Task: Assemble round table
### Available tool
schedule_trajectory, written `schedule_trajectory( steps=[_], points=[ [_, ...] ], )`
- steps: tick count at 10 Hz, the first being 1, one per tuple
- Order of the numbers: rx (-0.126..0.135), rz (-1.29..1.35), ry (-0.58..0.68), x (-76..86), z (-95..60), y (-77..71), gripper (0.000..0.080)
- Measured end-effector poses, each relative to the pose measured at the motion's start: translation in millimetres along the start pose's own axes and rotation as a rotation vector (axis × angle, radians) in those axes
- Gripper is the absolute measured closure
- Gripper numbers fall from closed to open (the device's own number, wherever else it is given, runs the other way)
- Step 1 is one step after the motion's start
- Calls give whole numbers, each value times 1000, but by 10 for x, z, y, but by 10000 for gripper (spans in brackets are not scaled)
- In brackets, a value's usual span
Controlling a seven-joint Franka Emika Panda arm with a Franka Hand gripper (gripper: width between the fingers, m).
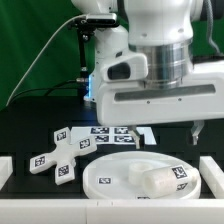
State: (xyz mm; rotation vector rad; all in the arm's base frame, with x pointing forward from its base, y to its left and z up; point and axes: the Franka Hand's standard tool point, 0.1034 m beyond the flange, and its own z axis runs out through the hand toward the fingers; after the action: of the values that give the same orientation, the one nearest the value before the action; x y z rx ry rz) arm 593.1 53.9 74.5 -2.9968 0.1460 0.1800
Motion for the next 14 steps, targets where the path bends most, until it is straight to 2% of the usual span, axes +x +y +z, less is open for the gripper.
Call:
schedule_trajectory(
  steps=[1, 2, 5, 7, 8, 9, 13, 14],
  points=[
    [22, -62, -9, 61, 2, 99, 150],
    [13, -119, -5, 74, -3, 130, 150],
    [12, -315, -6, 70, 9, 143, 150],
    [15, -52, -11, 165, 59, 7, 150],
    [32, 19, -10, 193, 104, -18, 150],
    [67, 114, -1, 218, 127, 10, 150],
    [67, 343, 11, 212, 145, 33, 150],
    [79, 514, -2, 224, 178, 98, 150]
  ],
)
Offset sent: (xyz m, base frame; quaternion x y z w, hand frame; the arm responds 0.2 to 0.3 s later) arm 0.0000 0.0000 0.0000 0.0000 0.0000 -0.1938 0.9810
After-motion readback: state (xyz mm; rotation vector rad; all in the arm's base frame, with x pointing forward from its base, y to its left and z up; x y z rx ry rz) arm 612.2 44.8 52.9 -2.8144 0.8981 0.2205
